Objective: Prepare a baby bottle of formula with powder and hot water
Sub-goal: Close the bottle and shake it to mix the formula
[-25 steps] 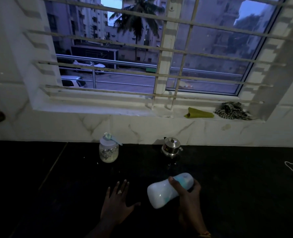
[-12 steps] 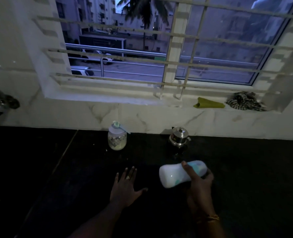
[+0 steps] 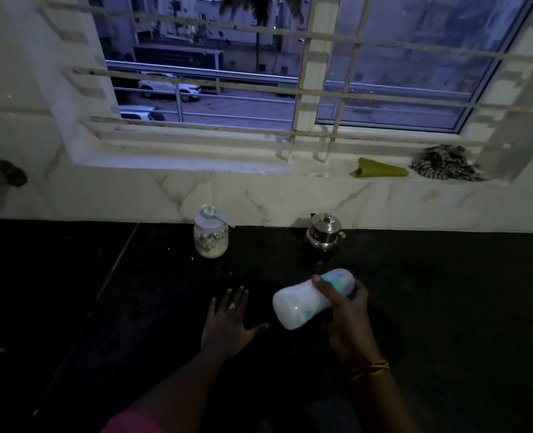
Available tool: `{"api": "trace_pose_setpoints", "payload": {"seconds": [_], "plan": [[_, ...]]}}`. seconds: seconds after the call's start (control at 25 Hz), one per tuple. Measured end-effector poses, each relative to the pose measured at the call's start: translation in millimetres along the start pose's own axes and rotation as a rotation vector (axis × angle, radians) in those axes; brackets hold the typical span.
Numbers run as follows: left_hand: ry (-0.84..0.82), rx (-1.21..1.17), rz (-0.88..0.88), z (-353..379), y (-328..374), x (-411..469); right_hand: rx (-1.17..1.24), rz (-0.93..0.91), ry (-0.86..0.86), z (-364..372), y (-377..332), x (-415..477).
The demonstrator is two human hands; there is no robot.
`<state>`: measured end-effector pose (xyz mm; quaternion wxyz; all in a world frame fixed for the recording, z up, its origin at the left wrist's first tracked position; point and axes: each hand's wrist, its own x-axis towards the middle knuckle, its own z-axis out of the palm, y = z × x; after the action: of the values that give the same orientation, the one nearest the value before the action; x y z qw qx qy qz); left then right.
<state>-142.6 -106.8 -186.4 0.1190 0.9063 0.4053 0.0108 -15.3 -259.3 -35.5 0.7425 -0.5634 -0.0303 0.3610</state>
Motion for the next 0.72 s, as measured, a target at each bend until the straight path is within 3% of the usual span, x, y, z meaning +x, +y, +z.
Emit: {"api": "trace_pose_setpoints", "payload": {"seconds": [0.2,0.36,0.52,0.64,0.72], "plan": [[-0.032,0.028,-0.005,-2,1,0,-0.002,-0.074,0.069,-1,1,0],[-0.039,0.025,0.008,-2,0,0,-0.07,-0.038,-0.03,1,6,-5],[0.003,0.01,-0.002,2,0,1,-0.033,-0.122,0.057,-1,10,-3],[-0.04,0.015,0.006,-1,0,1,-0.073,-0.067,0.005,-1,13,-5],[-0.054,0.019,0.0,-2,1,1,-0.033,-0.094,0.075,-2,11,-2]]}}
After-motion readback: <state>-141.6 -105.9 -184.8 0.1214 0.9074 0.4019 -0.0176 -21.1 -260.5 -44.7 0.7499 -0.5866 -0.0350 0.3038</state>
